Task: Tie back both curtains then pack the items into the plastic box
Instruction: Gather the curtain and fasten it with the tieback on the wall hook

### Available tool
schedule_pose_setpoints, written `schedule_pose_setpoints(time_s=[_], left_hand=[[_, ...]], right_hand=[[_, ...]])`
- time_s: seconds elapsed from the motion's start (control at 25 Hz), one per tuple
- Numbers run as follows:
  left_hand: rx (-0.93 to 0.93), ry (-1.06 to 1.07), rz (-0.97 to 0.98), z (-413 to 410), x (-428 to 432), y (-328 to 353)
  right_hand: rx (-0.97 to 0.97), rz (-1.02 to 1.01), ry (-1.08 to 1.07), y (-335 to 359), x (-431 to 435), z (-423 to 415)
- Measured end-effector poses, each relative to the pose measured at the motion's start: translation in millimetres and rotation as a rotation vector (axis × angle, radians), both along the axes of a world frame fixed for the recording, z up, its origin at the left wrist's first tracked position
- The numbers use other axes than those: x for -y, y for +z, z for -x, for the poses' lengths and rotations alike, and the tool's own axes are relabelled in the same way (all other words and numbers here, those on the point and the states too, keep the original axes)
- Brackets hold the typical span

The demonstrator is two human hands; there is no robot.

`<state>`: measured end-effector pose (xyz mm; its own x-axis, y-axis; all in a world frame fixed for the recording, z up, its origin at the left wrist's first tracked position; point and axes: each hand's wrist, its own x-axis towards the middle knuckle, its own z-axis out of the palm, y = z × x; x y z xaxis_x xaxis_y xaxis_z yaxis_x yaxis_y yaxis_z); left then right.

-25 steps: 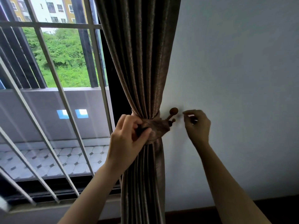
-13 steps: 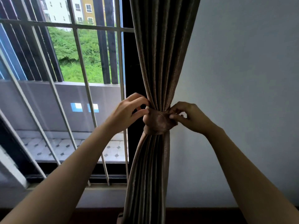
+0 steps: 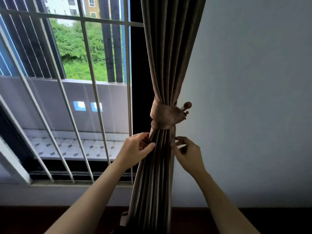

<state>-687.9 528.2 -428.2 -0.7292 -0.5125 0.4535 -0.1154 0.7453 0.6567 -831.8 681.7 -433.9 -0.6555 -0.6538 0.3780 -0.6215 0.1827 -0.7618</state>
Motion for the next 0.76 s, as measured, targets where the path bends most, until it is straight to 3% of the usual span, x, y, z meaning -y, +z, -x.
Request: schedule_pose_setpoints(time_s=[0.12,0.44,0.64,0.76], left_hand=[[0.061,0.111,0.140,7,-6,6],[0.229,0.215,0.273,-1,-38,5],[0.269,0.203,0.292,0,-40,14],[0.220,0.200,0.343,-8,-33,31]], right_hand=[[-0.108,-0.216,0.048,2,9,0],[-0.333,-0.154,-0.073,6,9,-27],[-0.341,-0.177,-0.120,14,2,-28],[-0.347,-0.075,-0.168,19,-4,-38]])
